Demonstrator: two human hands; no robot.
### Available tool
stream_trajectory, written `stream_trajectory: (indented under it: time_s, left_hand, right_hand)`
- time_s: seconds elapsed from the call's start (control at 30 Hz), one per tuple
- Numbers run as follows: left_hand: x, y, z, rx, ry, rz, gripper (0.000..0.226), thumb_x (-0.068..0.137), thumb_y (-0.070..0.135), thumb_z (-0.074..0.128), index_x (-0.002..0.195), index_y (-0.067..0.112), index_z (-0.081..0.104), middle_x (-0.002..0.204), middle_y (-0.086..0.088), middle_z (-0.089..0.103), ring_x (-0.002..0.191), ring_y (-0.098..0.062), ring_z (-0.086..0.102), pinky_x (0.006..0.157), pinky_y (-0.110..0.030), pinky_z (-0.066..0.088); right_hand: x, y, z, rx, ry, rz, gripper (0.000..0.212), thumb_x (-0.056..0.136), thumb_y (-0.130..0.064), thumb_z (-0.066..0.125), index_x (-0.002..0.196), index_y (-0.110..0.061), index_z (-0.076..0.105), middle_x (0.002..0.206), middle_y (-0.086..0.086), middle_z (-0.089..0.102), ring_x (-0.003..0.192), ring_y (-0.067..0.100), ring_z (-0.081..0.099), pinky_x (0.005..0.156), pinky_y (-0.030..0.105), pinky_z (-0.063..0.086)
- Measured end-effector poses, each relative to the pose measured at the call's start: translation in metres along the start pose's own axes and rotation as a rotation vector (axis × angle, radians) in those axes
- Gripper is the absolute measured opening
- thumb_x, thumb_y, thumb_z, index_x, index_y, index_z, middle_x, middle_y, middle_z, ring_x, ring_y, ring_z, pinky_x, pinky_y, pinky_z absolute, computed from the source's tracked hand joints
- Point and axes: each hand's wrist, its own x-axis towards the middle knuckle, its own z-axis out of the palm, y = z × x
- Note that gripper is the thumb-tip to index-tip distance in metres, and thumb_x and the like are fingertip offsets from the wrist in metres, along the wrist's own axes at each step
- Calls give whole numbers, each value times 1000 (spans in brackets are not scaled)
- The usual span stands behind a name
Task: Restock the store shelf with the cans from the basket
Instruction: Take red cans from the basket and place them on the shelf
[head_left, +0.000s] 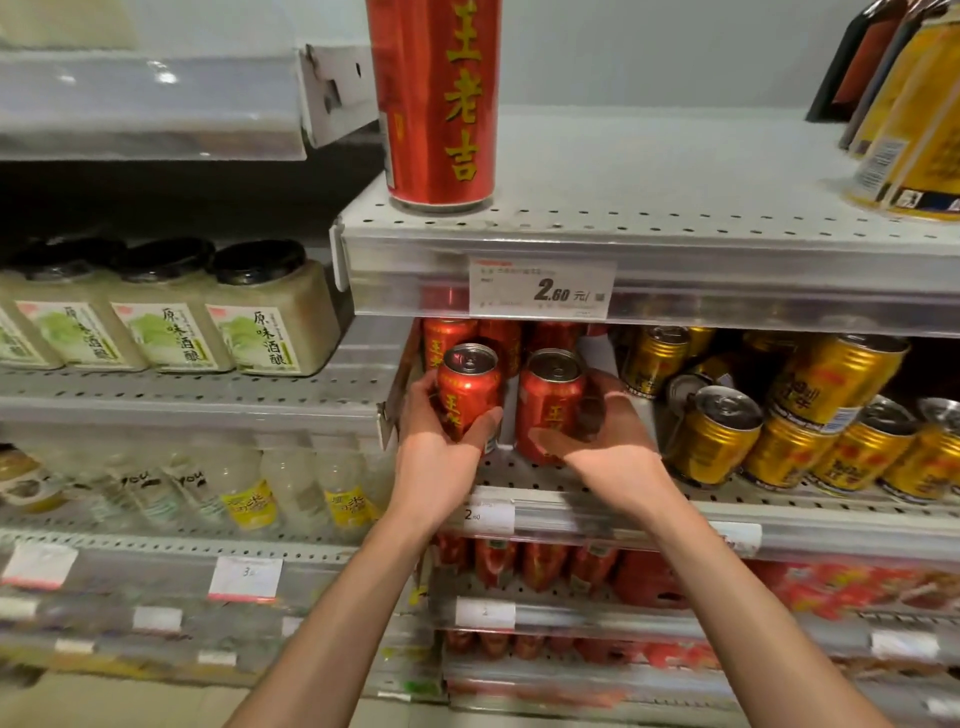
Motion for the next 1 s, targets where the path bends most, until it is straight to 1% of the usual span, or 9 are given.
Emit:
stream_trajectory:
  time_s: [0.07,0.2,0.4,0.47,0.53,0.6,0.7,0.9,1.0]
  left_hand:
    - [4,-2,0,9,-6,-14,73,69,58,79,129,47,39,133,4,60,117,-14,63,103,-46,52]
    - [5,-4,-5,137,-76,-32,83,75,57,78,144,38,36,141,2,56,126,-20,57,110,-46,46]
    - [11,-4,2,245,-50,11,84,86,52,72,153,21,33,146,-9,51,134,-28,49,113,-47,41]
    - [13,-3,3,236,-30,40,83,87,49,71,154,20,32,143,-10,55,133,-28,50,113,-45,40]
    - [13,-2,3,230,-9,59,84,90,42,71,157,19,26,144,-10,54,133,-28,49,113,-40,39]
    - [13,-2,2,228,1,77,85,92,39,70,158,18,22,145,-11,55,133,-28,51,112,-40,40]
    - [17,-8,1,240,-8,103,83,94,40,66,159,18,18,143,-12,57,130,-31,55,110,-45,43]
    - [18,-10,0,216,-9,130,78,96,36,64,159,20,21,143,-8,58,129,-26,57,107,-34,43]
    - [21,-11,3,224,-12,143,79,96,37,64,158,19,20,139,-9,61,126,-28,59,105,-38,46]
  right_hand:
    - [2,1,0,-8,-7,-18,90,75,-31,89,150,-31,39,136,-6,64,121,9,63,108,38,49]
    - [6,9,-1,-28,-18,-13,101,65,-51,87,151,-40,36,136,-9,65,122,11,64,107,45,51]
    - [16,7,-3,-71,-37,-14,92,77,-34,87,154,-34,35,137,-8,65,124,10,61,111,41,48]
    - [19,6,-1,-69,-47,-5,92,77,-40,86,153,-33,35,138,-6,64,125,13,61,111,43,47]
    - [23,7,0,-74,-48,-1,98,67,-56,81,151,-35,35,140,-6,64,127,15,61,111,46,48]
    - [27,11,3,-63,-61,3,99,62,-63,78,148,-36,38,137,-7,65,124,15,63,109,47,49]
    - [30,11,8,-46,-72,-4,93,65,-63,78,146,-38,40,136,-8,65,123,14,64,108,46,49]
    - [32,7,16,-50,-94,-25,89,67,-64,76,145,-47,38,140,-11,62,127,14,61,108,48,48]
    - [33,9,16,-52,-78,-27,85,70,-60,77,145,-46,40,138,-10,64,124,15,63,107,48,50]
